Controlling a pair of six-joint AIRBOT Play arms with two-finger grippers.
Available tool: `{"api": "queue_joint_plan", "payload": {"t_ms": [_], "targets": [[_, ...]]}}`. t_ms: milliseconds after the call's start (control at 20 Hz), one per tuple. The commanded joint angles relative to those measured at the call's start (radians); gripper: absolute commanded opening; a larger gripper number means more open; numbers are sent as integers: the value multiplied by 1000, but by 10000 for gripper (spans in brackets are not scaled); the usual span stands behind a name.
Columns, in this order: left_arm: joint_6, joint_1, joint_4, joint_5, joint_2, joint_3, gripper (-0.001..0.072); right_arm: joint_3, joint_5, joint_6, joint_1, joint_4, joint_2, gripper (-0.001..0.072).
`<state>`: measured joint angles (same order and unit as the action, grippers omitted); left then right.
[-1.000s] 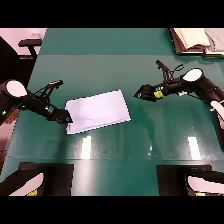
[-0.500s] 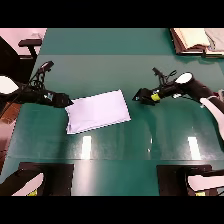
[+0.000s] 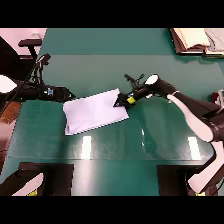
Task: Fold the shirts.
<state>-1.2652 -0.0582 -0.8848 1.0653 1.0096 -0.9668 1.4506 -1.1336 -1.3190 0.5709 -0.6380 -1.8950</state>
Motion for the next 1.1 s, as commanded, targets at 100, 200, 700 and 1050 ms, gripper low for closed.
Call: {"api": "queue_joint_plan", "payload": {"t_ms": [100, 200, 700, 1050], "targets": [[8, -5, 32, -4, -1, -1, 21, 77, 104, -3, 6, -43, 40, 11], [5, -58, 44, -34, -1, -1, 21, 79, 125, -36, -69, -140, 122, 11], [-92, -456, 45, -332, -1, -1, 22, 79, -35, -104, -798, -507, 514, 11], [-97, -468, 51, -427, -1, -1, 22, 79, 49, -103, -1189, -478, 544, 11]]}}
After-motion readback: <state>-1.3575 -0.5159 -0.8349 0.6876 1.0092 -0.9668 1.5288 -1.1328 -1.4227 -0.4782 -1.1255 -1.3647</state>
